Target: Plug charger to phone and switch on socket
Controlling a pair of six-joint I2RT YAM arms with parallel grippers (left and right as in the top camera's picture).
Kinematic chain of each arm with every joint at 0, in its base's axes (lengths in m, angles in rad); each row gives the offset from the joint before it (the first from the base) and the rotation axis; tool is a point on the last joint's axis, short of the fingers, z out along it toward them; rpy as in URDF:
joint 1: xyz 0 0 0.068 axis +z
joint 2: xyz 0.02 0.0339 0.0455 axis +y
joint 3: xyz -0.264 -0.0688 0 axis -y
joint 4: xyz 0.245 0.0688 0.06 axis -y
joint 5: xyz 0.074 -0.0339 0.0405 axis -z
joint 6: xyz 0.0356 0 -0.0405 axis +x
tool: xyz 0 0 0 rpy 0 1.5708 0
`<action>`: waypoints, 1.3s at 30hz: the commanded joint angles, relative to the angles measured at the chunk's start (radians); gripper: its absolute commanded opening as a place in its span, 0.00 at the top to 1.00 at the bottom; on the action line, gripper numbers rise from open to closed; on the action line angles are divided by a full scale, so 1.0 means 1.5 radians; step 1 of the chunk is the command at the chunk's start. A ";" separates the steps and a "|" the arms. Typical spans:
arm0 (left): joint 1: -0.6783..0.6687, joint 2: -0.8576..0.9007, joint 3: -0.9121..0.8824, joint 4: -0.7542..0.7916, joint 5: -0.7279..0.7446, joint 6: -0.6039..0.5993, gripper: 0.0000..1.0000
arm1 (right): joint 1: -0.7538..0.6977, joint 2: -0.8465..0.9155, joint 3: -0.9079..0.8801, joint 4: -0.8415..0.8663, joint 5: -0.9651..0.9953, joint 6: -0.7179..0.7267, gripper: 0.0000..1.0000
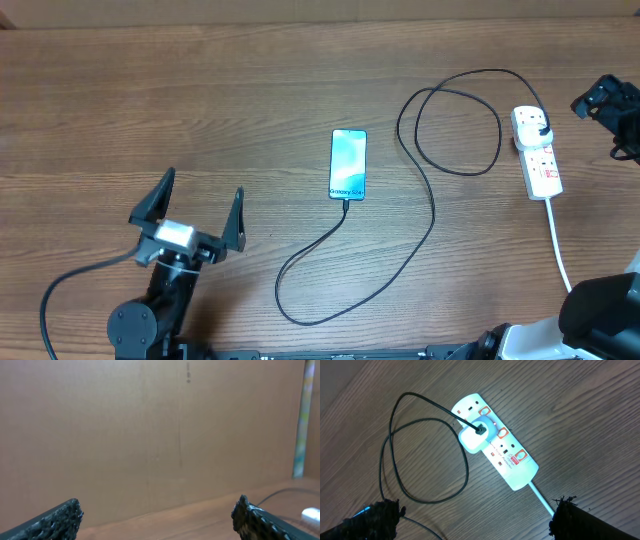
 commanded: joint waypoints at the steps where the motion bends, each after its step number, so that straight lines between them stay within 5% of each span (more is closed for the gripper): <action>1: 0.032 -0.049 -0.044 0.003 0.058 0.059 0.01 | -0.001 -0.013 0.011 0.002 0.004 0.002 0.00; 9: 0.052 -0.150 -0.156 0.003 0.054 0.054 0.00 | -0.001 -0.013 0.011 0.002 0.004 0.002 0.00; 26: 0.061 -0.180 -0.155 -0.252 -0.030 0.006 0.00 | -0.001 -0.013 0.011 0.002 0.004 0.002 0.00; 39: 0.061 -0.179 -0.155 -0.252 -0.058 0.007 0.00 | -0.001 -0.013 0.011 0.002 0.004 0.002 0.00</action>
